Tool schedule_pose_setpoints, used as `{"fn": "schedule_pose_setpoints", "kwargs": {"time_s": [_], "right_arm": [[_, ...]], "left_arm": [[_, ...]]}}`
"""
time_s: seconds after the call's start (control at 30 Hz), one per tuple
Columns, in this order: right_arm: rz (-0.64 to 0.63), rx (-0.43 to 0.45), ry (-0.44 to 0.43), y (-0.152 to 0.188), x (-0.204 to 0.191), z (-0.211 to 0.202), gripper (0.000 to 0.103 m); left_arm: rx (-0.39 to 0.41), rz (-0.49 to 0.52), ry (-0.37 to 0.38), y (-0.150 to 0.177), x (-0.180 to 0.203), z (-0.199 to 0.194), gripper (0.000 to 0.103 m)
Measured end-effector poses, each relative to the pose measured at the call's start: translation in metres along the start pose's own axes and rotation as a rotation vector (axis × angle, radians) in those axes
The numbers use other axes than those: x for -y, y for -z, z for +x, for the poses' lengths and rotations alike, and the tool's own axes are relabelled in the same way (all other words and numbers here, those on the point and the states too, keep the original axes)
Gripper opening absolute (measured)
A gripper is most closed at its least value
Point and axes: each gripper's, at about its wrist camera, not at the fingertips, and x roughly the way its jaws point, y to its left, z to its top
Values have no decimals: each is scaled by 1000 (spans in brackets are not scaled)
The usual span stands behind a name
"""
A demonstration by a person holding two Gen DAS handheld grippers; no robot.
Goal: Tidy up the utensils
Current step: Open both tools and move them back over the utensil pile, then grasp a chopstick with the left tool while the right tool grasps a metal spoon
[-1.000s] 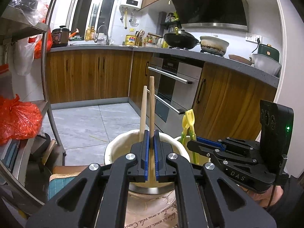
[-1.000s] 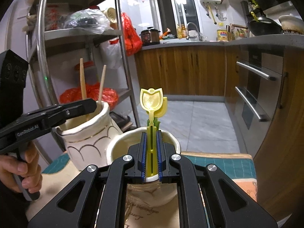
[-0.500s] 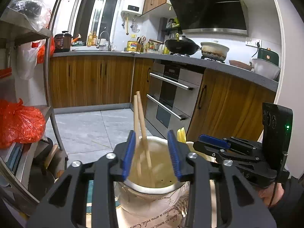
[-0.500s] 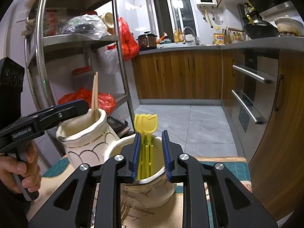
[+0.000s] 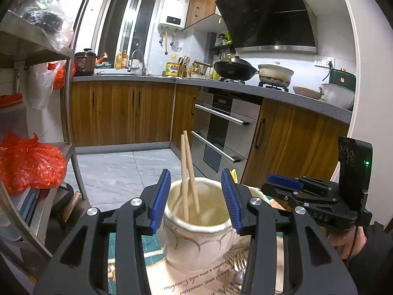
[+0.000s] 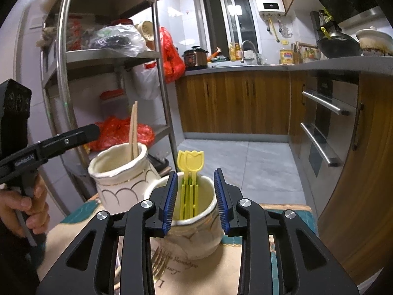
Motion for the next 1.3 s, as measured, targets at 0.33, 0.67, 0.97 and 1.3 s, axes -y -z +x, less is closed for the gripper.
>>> {"fn": "schedule_pose_setpoints", "kwargs": {"time_s": [0.33,0.67,0.97,1.3], "right_arm": [[7,-38,-7,3,-9,-17,32],[17,-144,-54,30,-25,-36,32],[12,-279,-101,60,-36,-44,32],[-9,-418,-165,82,-53,-27,32]], "left_arm": [[-21,-8,-16,18,3,-42,43],[-169,-61,21,70,12,-58,43],[-328,-26,83,114,49,-56,42],[-474,8,87,142,68,-45,30]]}}
